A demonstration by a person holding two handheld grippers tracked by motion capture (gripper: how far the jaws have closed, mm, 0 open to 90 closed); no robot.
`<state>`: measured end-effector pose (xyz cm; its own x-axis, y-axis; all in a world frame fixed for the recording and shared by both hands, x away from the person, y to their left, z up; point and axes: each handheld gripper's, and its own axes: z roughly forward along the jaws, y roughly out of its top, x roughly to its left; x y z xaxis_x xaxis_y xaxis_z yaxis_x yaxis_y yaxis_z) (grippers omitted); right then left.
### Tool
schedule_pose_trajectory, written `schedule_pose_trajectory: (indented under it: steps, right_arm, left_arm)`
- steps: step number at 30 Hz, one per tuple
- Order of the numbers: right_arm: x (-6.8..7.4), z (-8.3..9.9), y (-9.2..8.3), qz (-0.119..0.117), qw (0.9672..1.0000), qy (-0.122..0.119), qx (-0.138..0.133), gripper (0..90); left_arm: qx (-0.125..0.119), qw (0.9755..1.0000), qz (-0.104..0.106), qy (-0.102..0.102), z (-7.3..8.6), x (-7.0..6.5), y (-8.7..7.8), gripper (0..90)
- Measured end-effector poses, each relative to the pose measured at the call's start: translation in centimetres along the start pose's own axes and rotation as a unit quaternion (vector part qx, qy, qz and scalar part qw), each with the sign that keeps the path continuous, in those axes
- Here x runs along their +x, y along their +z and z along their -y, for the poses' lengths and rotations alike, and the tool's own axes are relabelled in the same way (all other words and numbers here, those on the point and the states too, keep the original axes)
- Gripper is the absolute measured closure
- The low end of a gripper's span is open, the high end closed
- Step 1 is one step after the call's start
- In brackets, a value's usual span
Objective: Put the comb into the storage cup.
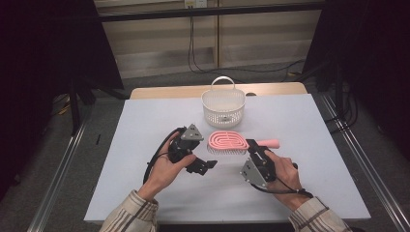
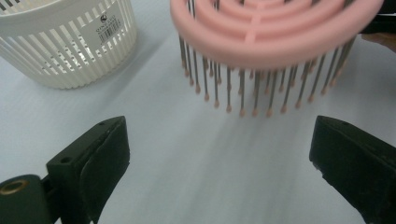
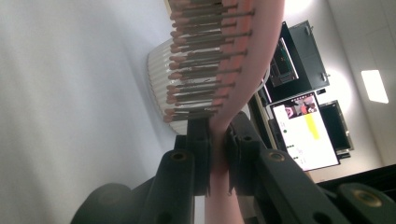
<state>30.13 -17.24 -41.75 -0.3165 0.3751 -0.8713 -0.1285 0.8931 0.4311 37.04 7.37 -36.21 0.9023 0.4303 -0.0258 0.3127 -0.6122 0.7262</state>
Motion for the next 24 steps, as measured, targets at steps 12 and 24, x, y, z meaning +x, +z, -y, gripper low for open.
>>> schedule_pose_trajectory:
  steps: [12, 24]
  right_arm:
    - [-0.8, 0.0, -0.1, -0.013, 0.9980, 0.062, -0.005, 81.5]
    - [-2.1, 0.8, 0.0, -0.035, 0.9875, 0.153, -0.014, 81.5]
  left_arm:
    - [-0.021, 0.9997, -0.005, -0.006, 0.2, 0.2, -0.5, 5.2]
    - [-0.020, 0.9998, -0.002, -0.004, 0.4, 0.1, -0.5, 5.2]
